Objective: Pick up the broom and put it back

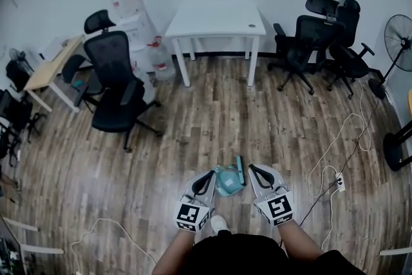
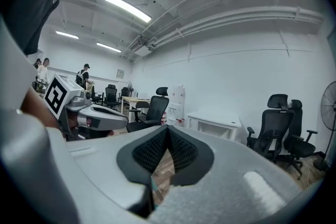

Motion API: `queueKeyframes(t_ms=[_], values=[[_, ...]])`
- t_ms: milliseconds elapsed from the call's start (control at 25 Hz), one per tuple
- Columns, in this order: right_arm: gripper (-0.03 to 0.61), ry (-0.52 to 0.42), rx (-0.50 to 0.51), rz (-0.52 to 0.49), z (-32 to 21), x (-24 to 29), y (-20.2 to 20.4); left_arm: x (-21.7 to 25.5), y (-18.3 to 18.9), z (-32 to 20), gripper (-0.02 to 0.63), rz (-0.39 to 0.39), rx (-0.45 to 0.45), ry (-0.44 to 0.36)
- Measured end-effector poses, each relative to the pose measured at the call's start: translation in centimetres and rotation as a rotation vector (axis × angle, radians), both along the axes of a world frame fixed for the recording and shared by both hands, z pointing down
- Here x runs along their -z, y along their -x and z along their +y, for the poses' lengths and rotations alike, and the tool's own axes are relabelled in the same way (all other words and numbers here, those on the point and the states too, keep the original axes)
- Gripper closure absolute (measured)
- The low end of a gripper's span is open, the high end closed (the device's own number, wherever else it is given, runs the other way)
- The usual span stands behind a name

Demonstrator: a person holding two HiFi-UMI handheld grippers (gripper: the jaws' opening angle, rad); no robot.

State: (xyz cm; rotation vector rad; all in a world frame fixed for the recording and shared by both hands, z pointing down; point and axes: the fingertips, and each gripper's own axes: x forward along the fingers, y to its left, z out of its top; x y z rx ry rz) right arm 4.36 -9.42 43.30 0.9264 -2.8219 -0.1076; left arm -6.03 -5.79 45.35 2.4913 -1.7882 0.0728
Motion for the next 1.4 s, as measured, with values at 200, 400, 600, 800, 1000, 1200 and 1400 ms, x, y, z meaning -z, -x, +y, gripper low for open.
queueKeyframes(t_ms=[200,400,600,800,1000,1200,1400], values=[[0.575,-0.004,0.001,0.006,-1.2,0.1,2.2,0.2,2.2,-0.5,0.597,-0.004,0.005,-0.010],[0.575,0.006,0.037,0.013,-2.4,-0.5,3.9,-0.2,4.4,-0.8,0.597,-0.003,0.056,0.002],[0.575,0.027,0.098,0.029,-3.6,-1.5,5.4,-0.6,6.0,-1.3,0.597,-0.002,0.126,0.019],[0.575,0.053,0.172,0.066,-4.4,-2.8,6.4,-1.4,6.9,-1.2,0.597,0.009,0.193,0.046],[0.575,0.081,0.227,0.102,-5.0,-4.4,7.3,-3.1,7.7,-0.8,0.597,0.016,0.252,0.096],[0.575,0.148,0.304,0.177,-4.8,-8.5,8.1,-5.5,8.5,-0.6,0.597,0.023,0.298,0.147],[0.575,0.205,0.376,0.256,-3.7,-12.6,8.6,-7.8,8.8,0.3,0.597,0.037,0.342,0.189]])
